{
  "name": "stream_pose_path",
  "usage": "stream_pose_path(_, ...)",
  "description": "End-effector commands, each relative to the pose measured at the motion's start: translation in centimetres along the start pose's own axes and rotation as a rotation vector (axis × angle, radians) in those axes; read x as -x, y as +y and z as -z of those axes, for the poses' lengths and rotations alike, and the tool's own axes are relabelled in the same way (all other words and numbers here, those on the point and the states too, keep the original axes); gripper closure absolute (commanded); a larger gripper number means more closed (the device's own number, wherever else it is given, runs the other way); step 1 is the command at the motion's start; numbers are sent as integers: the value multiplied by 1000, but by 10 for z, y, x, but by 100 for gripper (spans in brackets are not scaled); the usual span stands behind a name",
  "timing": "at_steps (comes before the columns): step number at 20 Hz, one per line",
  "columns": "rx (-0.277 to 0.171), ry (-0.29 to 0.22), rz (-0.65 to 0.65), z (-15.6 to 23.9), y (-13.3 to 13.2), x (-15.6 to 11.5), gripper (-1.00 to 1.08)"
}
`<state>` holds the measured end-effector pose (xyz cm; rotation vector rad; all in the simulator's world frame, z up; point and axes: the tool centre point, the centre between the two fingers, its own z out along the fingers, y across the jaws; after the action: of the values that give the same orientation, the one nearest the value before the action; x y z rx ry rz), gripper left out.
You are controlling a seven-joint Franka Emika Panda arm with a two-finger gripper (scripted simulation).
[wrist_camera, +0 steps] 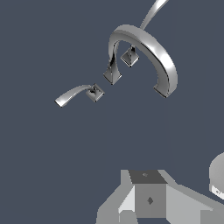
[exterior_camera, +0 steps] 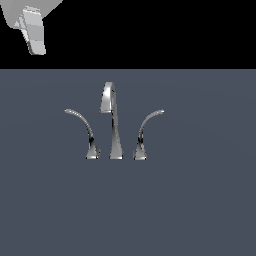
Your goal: Turn on the faucet by rotating a designated handle.
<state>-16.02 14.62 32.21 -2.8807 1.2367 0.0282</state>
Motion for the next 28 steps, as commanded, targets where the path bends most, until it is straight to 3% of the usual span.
stream_pose_path(1,-2,0,-52,-10,-11,-2,108)
stream_pose_path(28,-10,9,-543,-106,-107,-61,108)
